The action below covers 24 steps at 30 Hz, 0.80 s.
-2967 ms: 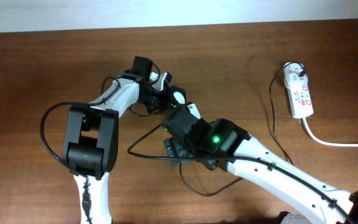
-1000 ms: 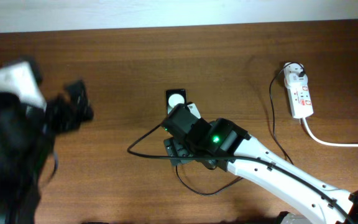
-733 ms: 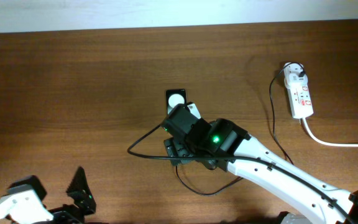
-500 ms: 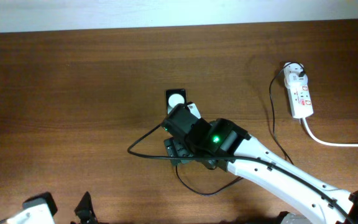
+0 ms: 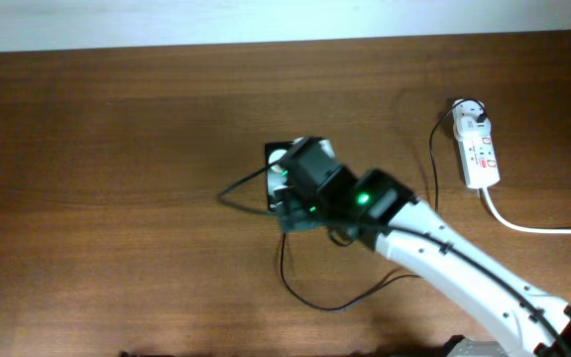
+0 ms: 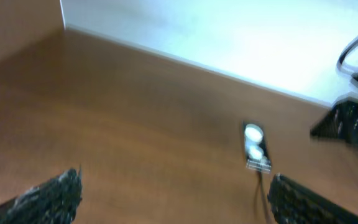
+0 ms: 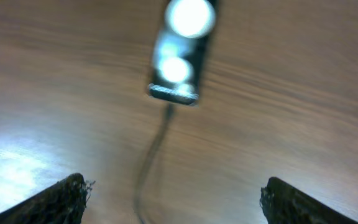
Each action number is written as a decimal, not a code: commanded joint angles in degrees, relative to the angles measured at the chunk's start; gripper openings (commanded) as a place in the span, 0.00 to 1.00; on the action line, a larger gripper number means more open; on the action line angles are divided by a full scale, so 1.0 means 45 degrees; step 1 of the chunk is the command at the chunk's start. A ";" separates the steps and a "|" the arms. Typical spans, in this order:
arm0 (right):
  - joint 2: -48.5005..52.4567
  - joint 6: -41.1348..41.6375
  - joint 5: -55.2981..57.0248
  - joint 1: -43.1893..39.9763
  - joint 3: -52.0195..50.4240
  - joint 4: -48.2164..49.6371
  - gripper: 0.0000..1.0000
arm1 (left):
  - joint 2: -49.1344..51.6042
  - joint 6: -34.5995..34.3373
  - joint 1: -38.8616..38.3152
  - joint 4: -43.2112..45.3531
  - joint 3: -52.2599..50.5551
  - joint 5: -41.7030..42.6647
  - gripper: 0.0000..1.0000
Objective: Plug charger to phone and switch on socket
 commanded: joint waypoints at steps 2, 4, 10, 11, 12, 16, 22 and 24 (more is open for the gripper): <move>-0.0287 0.0000 0.0136 -0.2482 0.0121 -0.1171 0.93 | -0.0010 -0.0034 0.0019 0.3963 -0.1039 -0.1418 0.99; -0.0753 -0.0005 -0.0228 -0.3347 0.0121 -0.1715 0.93 | -0.0010 -0.0034 0.0024 0.6188 -0.3094 -0.1413 0.99; -0.2817 -0.0102 -0.0170 -0.3954 0.0121 -0.2681 0.93 | -0.0010 -0.0029 0.0019 1.4489 -1.0865 -0.1258 0.99; -0.3245 -0.0102 -0.0165 -0.3954 0.0121 -0.2676 0.94 | -0.0010 -0.0029 0.0019 1.5756 -1.2021 -0.1064 0.99; -0.3487 -0.0102 -0.0170 -0.3954 0.0121 -0.2676 0.94 | -0.0010 -0.0029 0.0019 1.6679 -1.2818 -0.0971 0.99; -0.4367 -0.0680 -0.0015 -0.3954 0.0121 -0.2662 0.99 | 0.0024 0.0024 0.0024 1.8287 -1.4887 -0.0340 0.99; -0.4245 -0.0714 0.0219 -0.3954 0.0117 -0.2589 0.99 | 0.0039 0.2841 0.0019 1.7597 -1.4887 0.1287 0.99; -0.4245 -0.0714 0.0228 -0.3954 0.0117 -0.2579 1.00 | 0.0039 0.4056 0.0019 1.7554 -1.4882 0.2176 0.99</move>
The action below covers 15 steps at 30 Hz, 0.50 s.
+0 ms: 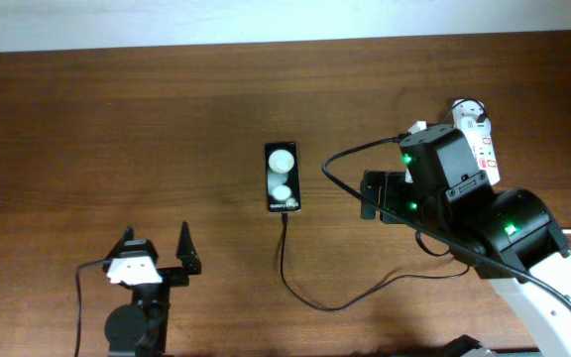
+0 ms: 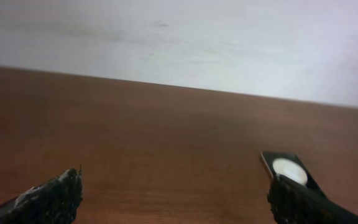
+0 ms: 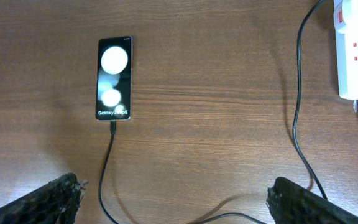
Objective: Plug charger to phone and switch on socket
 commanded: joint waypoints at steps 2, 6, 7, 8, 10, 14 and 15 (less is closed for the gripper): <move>0.0019 -0.0136 0.0457 -0.0097 0.0117 0.0039 0.76 | -0.0053 0.1622 0.0019 -0.0121 -0.0010 0.1117 0.99; -0.0005 -0.0136 0.1205 -0.0097 0.0180 0.0034 0.31 | -0.0053 0.1622 0.0019 -0.0121 -0.0010 0.1117 0.99; -0.0005 -0.0136 0.1433 -0.0097 0.0355 0.0034 0.27 | -0.0053 0.1622 0.0019 -0.0121 -0.0010 0.1117 0.99; -0.0005 -0.0131 0.1603 -0.0097 0.0797 -0.0005 0.25 | -0.0053 0.1622 0.0019 -0.0121 -0.0010 0.1117 0.99; 0.0010 -0.0131 0.1647 -0.0495 0.2501 -0.0359 0.19 | -0.0053 0.1622 0.0019 -0.0121 -0.0010 0.1117 0.99; 0.0457 -0.0136 0.1637 -0.3405 0.5741 -0.1749 0.09 | -0.0053 0.1622 0.0019 -0.0121 -0.0010 0.1117 0.99; 0.0967 -0.0136 0.1627 -0.4512 0.6645 -0.2113 0.09 | -0.0053 0.1622 0.0019 -0.0121 -0.0010 0.1117 0.99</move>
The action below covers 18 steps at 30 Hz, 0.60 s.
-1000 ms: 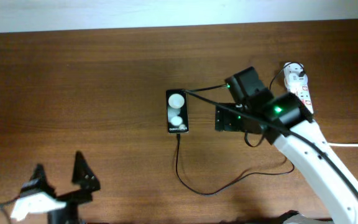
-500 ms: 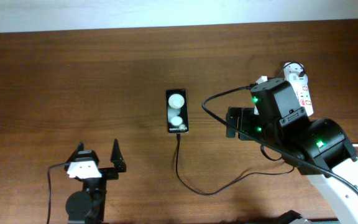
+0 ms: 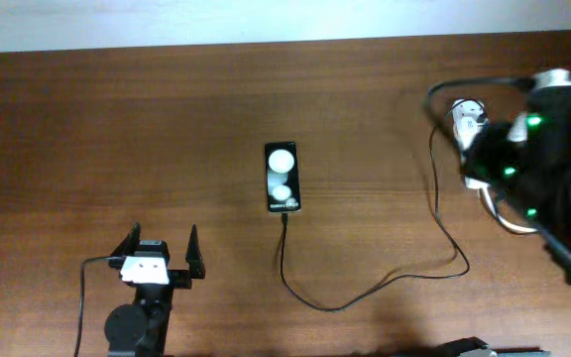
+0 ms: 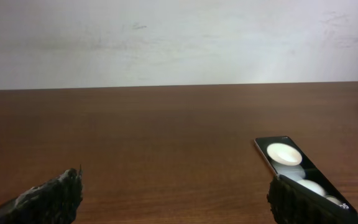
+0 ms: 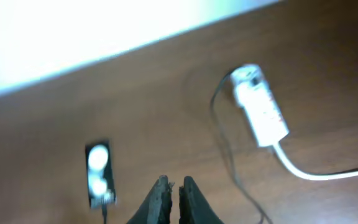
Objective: Plug charger to phone and switch on socket
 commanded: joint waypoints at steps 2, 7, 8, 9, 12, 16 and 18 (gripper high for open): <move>0.2074 -0.0053 -0.0097 -0.2987 0.2924 -0.1418 0.09 | -0.0053 0.0199 0.0019 -0.0092 -0.0010 0.0233 0.99; 0.6407 -0.0053 -0.2720 -0.6203 0.5727 -0.3439 0.04 | -0.0053 0.0199 0.0019 -0.0092 -0.0010 0.0233 0.99; 0.6834 -0.0053 -0.2997 -0.6518 0.5731 -0.3361 0.04 | -0.0053 0.0199 0.0019 -0.0092 -0.0010 0.0233 0.99; 0.7465 -0.0053 -0.2997 -0.6970 0.5731 -0.3147 0.04 | -0.0053 0.0199 0.0019 -0.0092 -0.0010 0.0233 0.99; 0.8893 -0.0053 -0.3094 -0.7839 0.5731 -0.2652 0.04 | -0.0053 0.0199 0.0019 -0.0092 -0.0010 0.0233 0.99; 1.1050 -0.0092 -0.3104 -0.8097 0.5727 -0.1384 0.04 | -0.0053 0.0199 0.0019 -0.0092 -0.0010 0.0233 0.99; 1.2050 -0.0151 -0.3099 -0.8097 0.5717 -0.1039 0.04 | -0.0053 0.0199 0.0019 -0.0092 -0.0010 0.0233 0.99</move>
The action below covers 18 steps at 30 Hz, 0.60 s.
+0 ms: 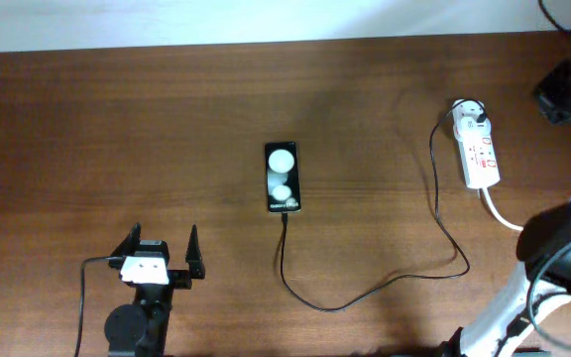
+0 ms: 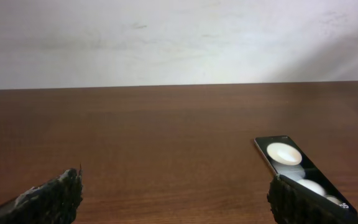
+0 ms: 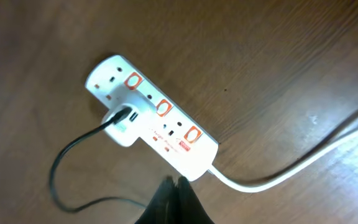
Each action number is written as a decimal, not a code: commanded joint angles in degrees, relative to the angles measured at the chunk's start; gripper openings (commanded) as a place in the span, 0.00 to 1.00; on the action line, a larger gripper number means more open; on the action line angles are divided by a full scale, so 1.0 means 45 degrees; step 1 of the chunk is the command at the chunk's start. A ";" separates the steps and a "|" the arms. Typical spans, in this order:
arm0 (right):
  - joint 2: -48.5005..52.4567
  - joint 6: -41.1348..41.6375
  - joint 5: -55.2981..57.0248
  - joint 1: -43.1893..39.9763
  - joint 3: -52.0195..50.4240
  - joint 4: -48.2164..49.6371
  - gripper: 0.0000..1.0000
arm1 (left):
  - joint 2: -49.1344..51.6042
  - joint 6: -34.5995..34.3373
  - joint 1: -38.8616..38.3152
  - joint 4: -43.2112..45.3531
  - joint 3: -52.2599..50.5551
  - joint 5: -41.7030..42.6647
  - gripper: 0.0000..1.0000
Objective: Plug charger to phone and switch on socket
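The black phone [image 1: 283, 177] lies face up at the table's middle, also seen in the left wrist view [image 2: 297, 172], with the black charger cable [image 1: 365, 294] plugged into its near end. The cable runs to the white charger plug [image 3: 124, 125] seated in the white socket strip [image 1: 477, 151], [image 3: 154, 127], whose red switches show. My right gripper [image 3: 173, 182] is shut and empty, above the table just off the strip's cord end. My left gripper [image 2: 174, 193] rests open at the front left, well clear of the phone.
A white mains cord [image 3: 291, 172] leaves the strip toward the right edge. The white wall [image 2: 179, 37] borders the table's far side. The right arm's body [image 1: 563, 84] shows at the far right corner of the overhead view.
My right gripper stayed shut and has moved from high above the table, with phone and strip both in view, to close above the socket strip. The left gripper, phone and cable have not moved.
First my right gripper stood open right over the phone with the cable at its end. Then it was open between phone and strip, and the left arm sat parked at the front left. Later it was shut near the strip, and now hangs close above it.
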 commanded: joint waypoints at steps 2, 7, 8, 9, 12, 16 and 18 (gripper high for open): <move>0.1666 -0.0136 -0.0126 -0.0024 0.0170 0.0146 0.04 | -0.0063 0.0199 0.0019 -0.0092 -0.0015 0.0228 0.99; 0.2861 -0.0126 -0.0792 -0.0024 0.0151 0.0583 0.04 | -0.0063 0.0199 0.0019 -0.0092 -0.0015 0.0228 0.99; 0.2909 -0.0131 -0.0918 -0.0024 0.0063 0.0758 0.04 | -0.0063 0.0199 0.0019 -0.0092 -0.0015 0.0228 0.99; 0.2934 -0.0126 -0.0918 -0.0024 -0.0068 0.0976 0.04 | -0.0063 0.0199 0.0019 -0.0092 -0.0015 0.0228 0.99; 0.2934 -0.0126 -0.0923 -0.0024 -0.0442 0.1404 0.04 | -0.0063 0.0199 0.0019 -0.0092 -0.0015 0.0228 0.99; 0.2934 -0.0121 -0.1025 -0.0024 -0.1651 0.2429 0.04 | -0.0063 0.0199 0.0019 -0.0092 -0.0015 0.0228 0.99; 0.2934 -0.0121 -0.1569 -0.0024 -0.2225 0.2987 0.04 | -0.0063 0.0199 0.0019 -0.0092 -0.0015 0.0228 0.99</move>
